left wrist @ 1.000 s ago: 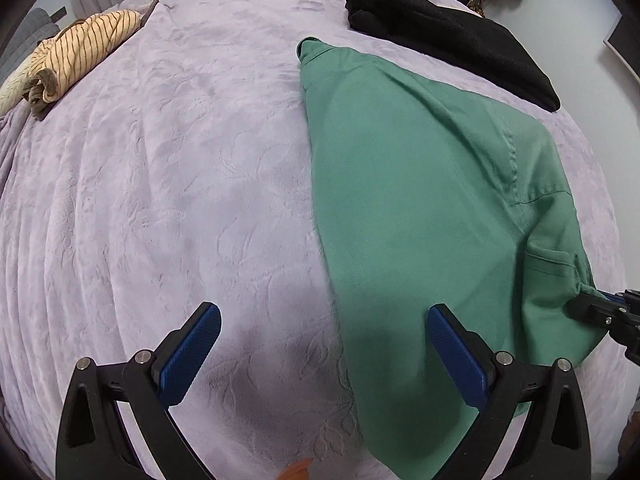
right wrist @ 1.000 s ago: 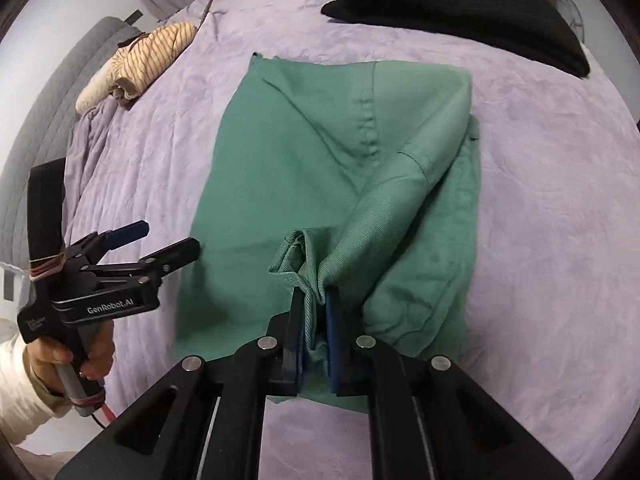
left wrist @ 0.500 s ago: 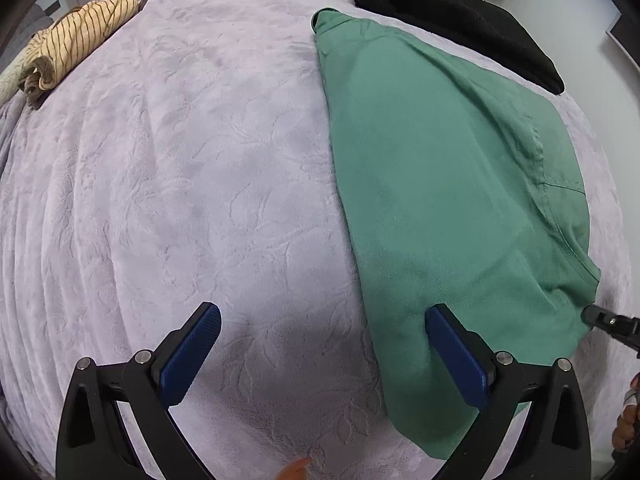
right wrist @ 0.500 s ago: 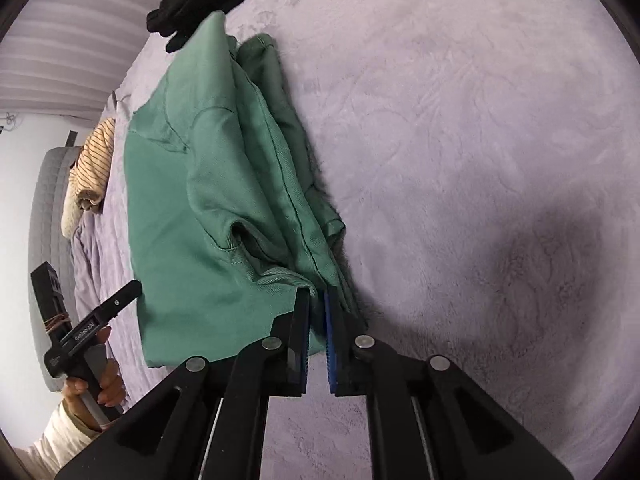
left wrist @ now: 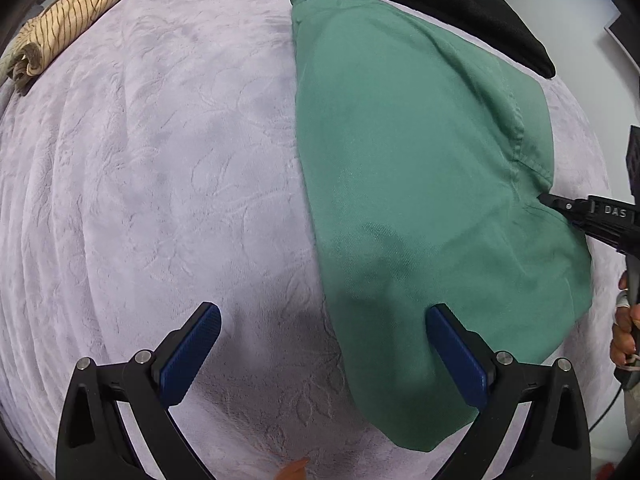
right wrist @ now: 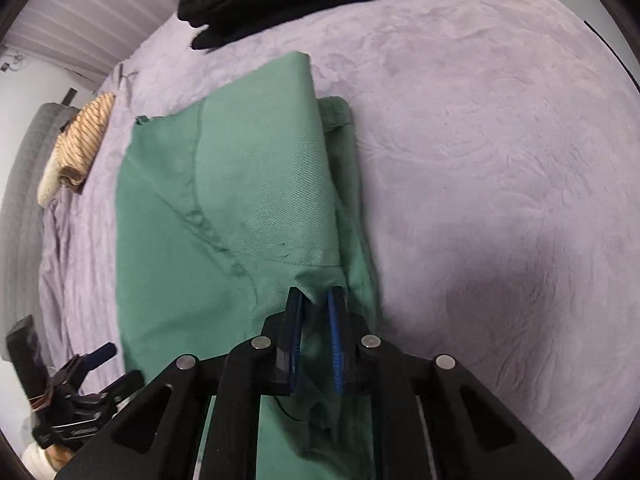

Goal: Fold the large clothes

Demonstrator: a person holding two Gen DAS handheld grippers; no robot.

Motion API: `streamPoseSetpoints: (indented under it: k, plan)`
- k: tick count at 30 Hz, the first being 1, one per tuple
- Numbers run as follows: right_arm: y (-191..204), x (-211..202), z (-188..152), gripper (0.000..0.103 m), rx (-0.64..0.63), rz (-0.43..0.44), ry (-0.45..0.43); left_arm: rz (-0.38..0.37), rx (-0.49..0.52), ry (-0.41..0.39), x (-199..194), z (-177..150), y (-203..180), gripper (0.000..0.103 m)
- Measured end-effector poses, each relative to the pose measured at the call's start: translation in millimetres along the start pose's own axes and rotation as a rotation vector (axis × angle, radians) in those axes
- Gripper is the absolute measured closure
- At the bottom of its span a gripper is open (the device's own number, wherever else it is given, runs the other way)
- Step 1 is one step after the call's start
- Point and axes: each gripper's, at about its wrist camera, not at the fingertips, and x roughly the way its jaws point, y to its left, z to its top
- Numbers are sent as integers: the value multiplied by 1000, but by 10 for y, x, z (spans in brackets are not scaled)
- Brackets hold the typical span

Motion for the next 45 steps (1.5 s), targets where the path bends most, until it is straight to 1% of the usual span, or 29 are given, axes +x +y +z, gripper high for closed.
streamPoseSetpoints:
  k: [1,2,4,7,9,10,11,12,13,14,17,19,21,23,26,29,32,36,37,38,39,40,41,42,43,44,45]
  plan:
    - [-112,59,2,93,21,-1,13,-3,0,2,7,2,0,0]
    - [-187,97,6,93,44,9,17,-4,0,4,11,6,3,0]
    - [-311,99,-7,93,103,60,16,-3,2,6,13,11,3,0]
    - [-366,6,-44,92,135,96,16,-5,2,15,8,23,12,0]
    - [-345,-104,-63,83,125,118,3,-14,1,16,-21,43,37,0]
    - [-330,-170,-66,77,113,130,-4,-30,-2,15,-29,61,60,0]
    - [-317,-224,-63,46,102,151,-12,-58,-10,15,-35,82,87,0]
    - [-307,-274,-49,13,90,181,-22,-86,-24,17,-39,103,128,0]
    - [-269,-296,5,9,83,207,-35,-102,-41,18,-36,126,161,0]
    - [-264,-319,49,9,76,229,-48,-115,-55,21,-23,155,194,0]
    - [-299,-307,124,9,91,291,-46,-152,-74,53,87,218,267,0]
    - [-362,-262,151,9,111,301,-38,-206,-89,87,183,230,295,0]
    - [-407,-183,215,9,128,298,-22,-252,-103,103,240,224,302,0]
    - [-493,-76,257,9,147,326,3,-297,-95,118,290,234,245,0]
    - [-543,122,343,9,164,377,43,-343,-67,136,393,254,84,0]
    - [-507,298,451,9,155,422,62,-354,-28,148,521,257,-98,0]
    - [-435,404,591,9,146,482,67,-351,-14,146,611,277,-234,0]
    - [-378,560,777,9,179,548,78,-358,-19,152,650,274,-225,0]
    - [-380,603,811,9,200,560,84,-365,-16,150,642,270,-239,3]
    - [-387,634,837,9,223,559,90,-367,-8,138,608,262,-246,15]
    - [-383,649,853,15,240,560,93,-358,1,128,573,253,-261,21]
    - [-374,634,860,31,241,570,84,-358,9,116,520,234,-236,33]
    - [-370,632,855,72,241,575,86,-364,12,104,469,220,-221,43]
    - [-377,644,832,76,254,586,98,-372,11,93,422,205,-201,47]
    - [-383,626,810,77,262,597,86,-384,12,82,359,199,-191,56]
    - [-378,600,794,78,263,613,76,-395,15,69,284,196,-186,60]
    - [-371,570,774,78,271,635,67,-401,22,56,204,191,-192,62]
